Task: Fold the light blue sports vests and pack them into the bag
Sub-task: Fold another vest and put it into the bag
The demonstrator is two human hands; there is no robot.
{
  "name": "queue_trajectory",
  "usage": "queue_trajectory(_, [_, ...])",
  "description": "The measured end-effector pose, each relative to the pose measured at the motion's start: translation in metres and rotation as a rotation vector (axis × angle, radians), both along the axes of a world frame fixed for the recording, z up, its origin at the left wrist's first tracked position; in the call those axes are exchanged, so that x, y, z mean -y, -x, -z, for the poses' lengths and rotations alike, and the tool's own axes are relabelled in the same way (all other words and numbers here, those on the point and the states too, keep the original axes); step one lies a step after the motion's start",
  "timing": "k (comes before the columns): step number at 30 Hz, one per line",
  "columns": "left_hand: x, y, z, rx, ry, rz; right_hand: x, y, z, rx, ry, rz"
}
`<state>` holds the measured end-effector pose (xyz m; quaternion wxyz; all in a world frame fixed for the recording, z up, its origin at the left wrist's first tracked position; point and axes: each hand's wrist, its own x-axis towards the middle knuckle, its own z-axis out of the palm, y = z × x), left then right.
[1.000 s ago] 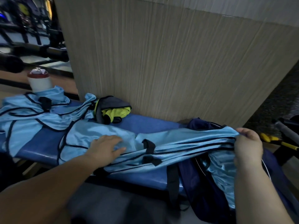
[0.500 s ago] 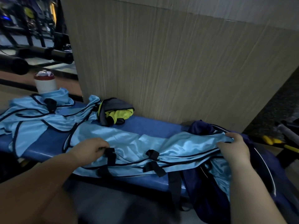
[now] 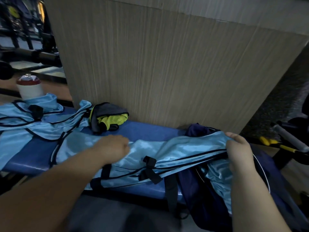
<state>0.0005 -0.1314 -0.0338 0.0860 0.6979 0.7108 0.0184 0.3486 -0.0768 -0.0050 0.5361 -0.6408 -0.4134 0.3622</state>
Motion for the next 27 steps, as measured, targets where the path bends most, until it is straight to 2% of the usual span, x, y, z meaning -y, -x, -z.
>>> queue_trajectory(2, [0.0,-0.037,0.008,0.22,-0.142,0.108,-0.001,-0.002,-0.004,-0.158,-0.034,-0.005])
queue_trajectory(3, [0.001,-0.052,0.014,0.282,-0.128,0.186,-0.002,-0.004,-0.005,-0.201,-0.046,-0.009])
queue_trajectory(7, [0.003,-0.093,0.038,0.352,0.065,0.41,-0.003,-0.01,-0.007,-0.287,-0.056,-0.008])
queue_trajectory(11, [0.004,-0.093,0.044,0.474,0.312,0.425,0.003,0.007,-0.012,-0.245,-0.112,-0.08])
queue_trajectory(14, [0.006,-0.09,0.029,0.83,0.301,0.278,0.011,0.032,-0.017,-0.137,-0.168,-0.196])
queue_trajectory(18, [-0.002,-0.084,0.021,1.293,0.14,-0.125,0.027,0.072,-0.016,-0.02,-0.242,-0.398])
queue_trajectory(20, [-0.008,-0.077,0.021,1.561,0.146,-0.307,0.035,0.092,-0.012,0.075,-0.297,-0.519])
queue_trajectory(22, [-0.009,-0.069,0.018,1.804,0.184,-0.403,0.039,0.111,-0.003,0.221,-0.297,-0.627])
queue_trajectory(25, [-0.01,-0.06,0.012,1.968,0.32,-0.384,0.044,0.131,0.019,0.363,-0.174,-0.881])
queue_trajectory(27, [-0.007,-0.055,0.009,1.97,0.388,-0.376,0.047,0.136,0.03,0.494,-0.094,-0.992])
